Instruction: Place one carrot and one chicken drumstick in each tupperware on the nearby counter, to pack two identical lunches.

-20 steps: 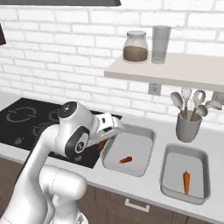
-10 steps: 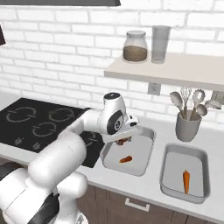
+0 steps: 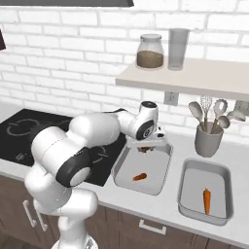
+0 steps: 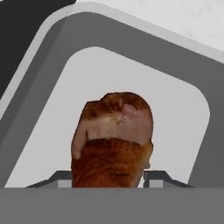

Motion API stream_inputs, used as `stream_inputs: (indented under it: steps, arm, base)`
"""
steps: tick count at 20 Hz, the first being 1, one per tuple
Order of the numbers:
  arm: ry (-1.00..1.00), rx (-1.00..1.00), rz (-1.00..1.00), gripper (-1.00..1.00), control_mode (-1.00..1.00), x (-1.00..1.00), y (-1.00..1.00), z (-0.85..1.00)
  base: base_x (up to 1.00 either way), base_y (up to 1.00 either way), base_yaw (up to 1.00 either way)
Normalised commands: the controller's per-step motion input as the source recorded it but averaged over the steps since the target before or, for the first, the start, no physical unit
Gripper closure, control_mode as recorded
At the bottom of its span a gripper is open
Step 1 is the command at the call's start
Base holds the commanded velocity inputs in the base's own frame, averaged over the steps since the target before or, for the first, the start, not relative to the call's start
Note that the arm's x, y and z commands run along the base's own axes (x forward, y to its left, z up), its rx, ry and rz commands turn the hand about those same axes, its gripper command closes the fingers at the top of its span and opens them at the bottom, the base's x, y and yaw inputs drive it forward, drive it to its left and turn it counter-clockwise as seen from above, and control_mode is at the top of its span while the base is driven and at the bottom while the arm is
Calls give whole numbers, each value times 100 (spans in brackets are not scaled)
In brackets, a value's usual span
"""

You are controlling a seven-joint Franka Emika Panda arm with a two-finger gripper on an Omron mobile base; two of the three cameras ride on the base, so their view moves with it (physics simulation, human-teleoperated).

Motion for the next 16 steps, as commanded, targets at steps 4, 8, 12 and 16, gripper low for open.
stream_inputs:
  steps: [4,8,12,16]
  arm:
    - [-8,0,-4,-100,-100,-26,0,0]
    - [-20,0,-8,-100,-100,-95,5,6]
    - [-19,-3,-12,-100,-100,-100,30,48]
    - [-14,-15,-8,-100,-100,-100,68,89]
  base:
    - [0,0,0]
    - [0,0,0]
    - [0,0,0]
    - [0,0,0]
